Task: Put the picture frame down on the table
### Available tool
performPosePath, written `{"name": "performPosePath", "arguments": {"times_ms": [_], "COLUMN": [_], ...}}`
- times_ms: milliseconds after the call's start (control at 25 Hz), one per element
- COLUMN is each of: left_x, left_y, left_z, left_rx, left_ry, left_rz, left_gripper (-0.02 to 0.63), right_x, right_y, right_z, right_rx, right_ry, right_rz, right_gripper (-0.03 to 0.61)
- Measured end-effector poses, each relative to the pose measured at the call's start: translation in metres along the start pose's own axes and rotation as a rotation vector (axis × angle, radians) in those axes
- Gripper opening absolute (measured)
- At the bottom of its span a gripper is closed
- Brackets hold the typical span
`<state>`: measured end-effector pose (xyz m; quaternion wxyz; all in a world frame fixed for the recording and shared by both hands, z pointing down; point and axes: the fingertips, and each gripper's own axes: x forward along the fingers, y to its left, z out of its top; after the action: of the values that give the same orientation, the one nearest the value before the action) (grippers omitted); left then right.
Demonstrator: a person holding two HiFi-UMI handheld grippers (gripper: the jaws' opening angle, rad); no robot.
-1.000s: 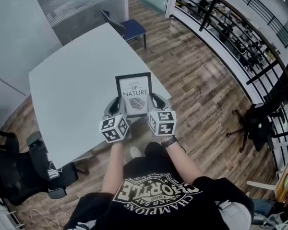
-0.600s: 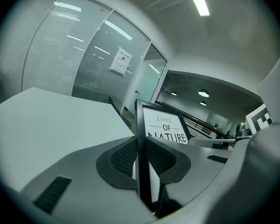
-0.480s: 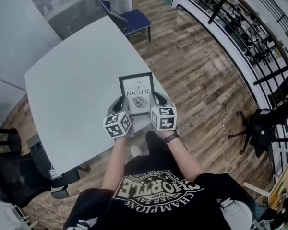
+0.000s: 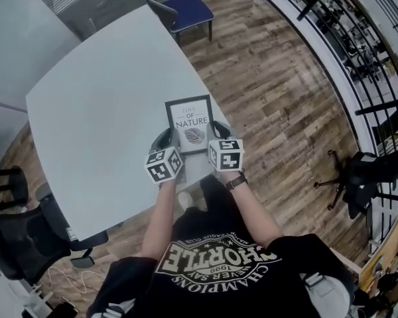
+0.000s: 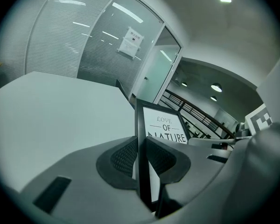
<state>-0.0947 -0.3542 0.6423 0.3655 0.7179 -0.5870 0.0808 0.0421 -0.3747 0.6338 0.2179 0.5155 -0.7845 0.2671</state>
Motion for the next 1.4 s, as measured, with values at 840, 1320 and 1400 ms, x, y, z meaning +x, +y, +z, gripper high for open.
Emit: {"name": "performPosePath", "arguments": {"times_ms": [840,1320,1400], "left_x": [0.11,0.128,0.13], "left_y": [0.051,0.062,0.063], "left_z": [-0.044,-0.061,-0.064], "left_rx": [-0.086,-0.101,-0.102], "left_ry": [0.188,0.232,0.238], "left_rz": [0.039,0.06,0.066], "left_gripper": [0.067,0.067,0.067], "right_x": [0.114,0.137,0.14], "right_y": [-0.043,-0.05,-0.052], "right_z": [-0.047,-0.067,-0.07], "right_rx": [0.052,0.061,0.062], "right_ry": [0.217,0.276,0.287], "right_rz": [0.003,-0.007,-0.01], "right_gripper": [0.064,0.064,0.064]}}
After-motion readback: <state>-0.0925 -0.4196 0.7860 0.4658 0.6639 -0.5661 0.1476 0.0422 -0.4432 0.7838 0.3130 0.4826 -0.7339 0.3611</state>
